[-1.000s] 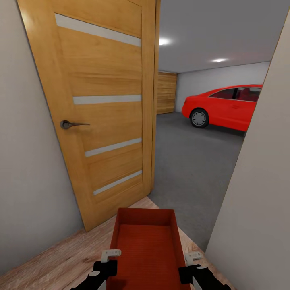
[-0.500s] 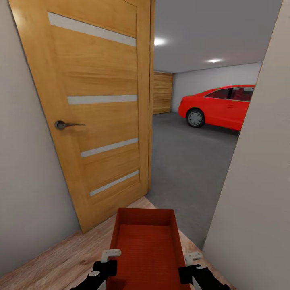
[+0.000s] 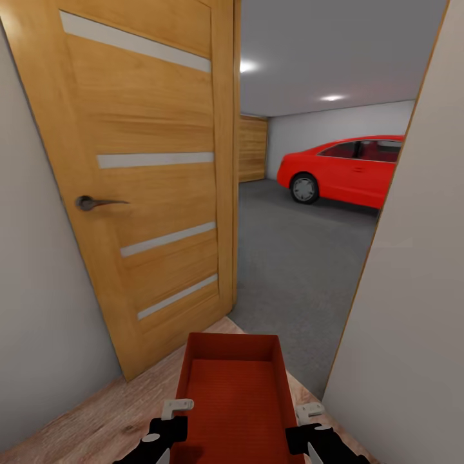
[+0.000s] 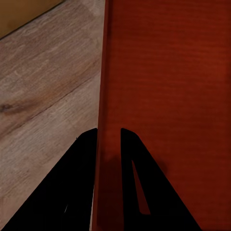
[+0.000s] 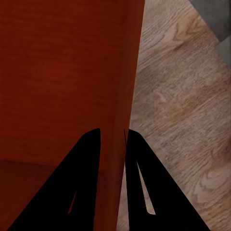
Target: Move the two storage containers from the living room to the garage. In the garage, place one container on the floor and stack the other container on top of it (either order is fine).
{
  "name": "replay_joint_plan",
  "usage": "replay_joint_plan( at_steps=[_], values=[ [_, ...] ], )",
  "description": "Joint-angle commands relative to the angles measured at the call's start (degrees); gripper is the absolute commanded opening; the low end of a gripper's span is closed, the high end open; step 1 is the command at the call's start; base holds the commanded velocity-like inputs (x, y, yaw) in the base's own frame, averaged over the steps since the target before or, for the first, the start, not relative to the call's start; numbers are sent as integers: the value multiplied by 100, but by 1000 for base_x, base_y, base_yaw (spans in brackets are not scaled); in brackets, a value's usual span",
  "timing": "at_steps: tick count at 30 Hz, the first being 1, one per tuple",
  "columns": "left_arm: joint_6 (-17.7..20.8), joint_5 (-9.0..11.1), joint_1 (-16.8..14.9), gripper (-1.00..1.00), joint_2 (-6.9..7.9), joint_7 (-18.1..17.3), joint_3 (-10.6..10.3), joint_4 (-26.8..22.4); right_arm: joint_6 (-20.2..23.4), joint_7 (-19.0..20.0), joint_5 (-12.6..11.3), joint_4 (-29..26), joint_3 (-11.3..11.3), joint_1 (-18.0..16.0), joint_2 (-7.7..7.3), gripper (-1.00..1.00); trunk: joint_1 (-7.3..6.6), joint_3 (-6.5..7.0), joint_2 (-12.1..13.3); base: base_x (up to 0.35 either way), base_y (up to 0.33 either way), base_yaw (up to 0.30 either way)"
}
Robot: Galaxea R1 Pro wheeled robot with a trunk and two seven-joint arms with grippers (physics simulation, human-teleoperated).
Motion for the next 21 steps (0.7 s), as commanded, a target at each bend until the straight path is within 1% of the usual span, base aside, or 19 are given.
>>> replay_joint_plan(
  at_steps=[1,7,11,17,21],
  values=[
    [-16,15,-8,-100,186,-276,-149,-9,37,328,-109,2,128,0,-12,-100,1,-5,-3,118,156,-118],
    [-16,15,-8,-100,186,-277,-149,-9,38,328,-109,2,131,0,-13,-100,1,-5,-3,50,58,-75],
    [-16,13,-10,-100,186,-272,-151,-10,38,328,-110,2,131,0,-14,-100,1,-5,-3,66,48,-222],
    [-16,14,-9,-100,186,-277,-157,-7,38,328,-110,2,128,0,-14,-100,1,-5,-3,68,120,-257],
    [-16,15,-8,-100,186,-276,-157,-8,38,328,-109,2,129,0,-14,-100,1,-5,-3,19,34,-117]
  ],
)
